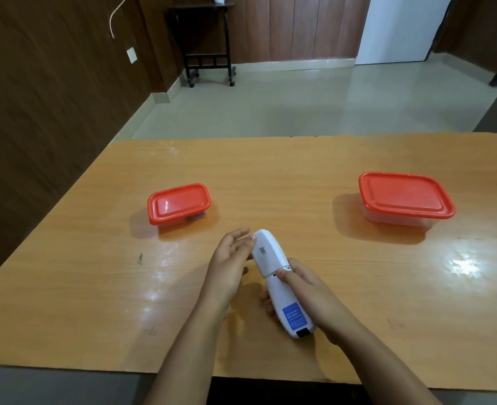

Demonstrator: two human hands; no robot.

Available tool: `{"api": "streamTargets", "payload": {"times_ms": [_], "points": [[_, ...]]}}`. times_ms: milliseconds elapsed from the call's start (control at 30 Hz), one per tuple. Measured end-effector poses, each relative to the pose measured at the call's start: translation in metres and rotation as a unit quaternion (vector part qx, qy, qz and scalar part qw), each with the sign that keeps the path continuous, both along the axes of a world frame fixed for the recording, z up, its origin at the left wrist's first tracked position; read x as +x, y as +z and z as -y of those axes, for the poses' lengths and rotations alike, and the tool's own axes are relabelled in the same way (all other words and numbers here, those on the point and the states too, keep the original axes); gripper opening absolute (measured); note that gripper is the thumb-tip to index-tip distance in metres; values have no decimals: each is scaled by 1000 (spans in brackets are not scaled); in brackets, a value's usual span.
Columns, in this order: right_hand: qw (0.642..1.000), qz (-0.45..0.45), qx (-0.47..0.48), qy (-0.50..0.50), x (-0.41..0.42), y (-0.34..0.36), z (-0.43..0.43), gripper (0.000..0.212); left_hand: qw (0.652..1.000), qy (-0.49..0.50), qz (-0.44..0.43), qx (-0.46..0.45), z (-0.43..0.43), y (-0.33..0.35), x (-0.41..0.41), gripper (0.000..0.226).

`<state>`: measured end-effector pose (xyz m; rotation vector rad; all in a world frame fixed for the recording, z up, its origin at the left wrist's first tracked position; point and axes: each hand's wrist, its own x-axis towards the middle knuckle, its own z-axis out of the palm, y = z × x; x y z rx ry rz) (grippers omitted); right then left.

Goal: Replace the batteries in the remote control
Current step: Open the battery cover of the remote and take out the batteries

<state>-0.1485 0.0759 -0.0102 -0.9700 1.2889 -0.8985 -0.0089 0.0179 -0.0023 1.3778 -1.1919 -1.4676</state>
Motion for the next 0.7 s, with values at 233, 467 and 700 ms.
{"api": "streamTargets", "payload": {"times_ms": [233, 467, 700], "points": [[998, -48, -38, 0, -4, 4, -1, 16, 999, -34, 23, 3, -4, 2, 3, 34], [992, 84, -21, -97, -5, 3, 6, 28, 985, -145, -15, 97, -12, 3, -4, 34], [975, 148, -17, -166, -20, 7, 11, 27, 995, -69, 11, 75, 1, 8, 9, 19]]}}
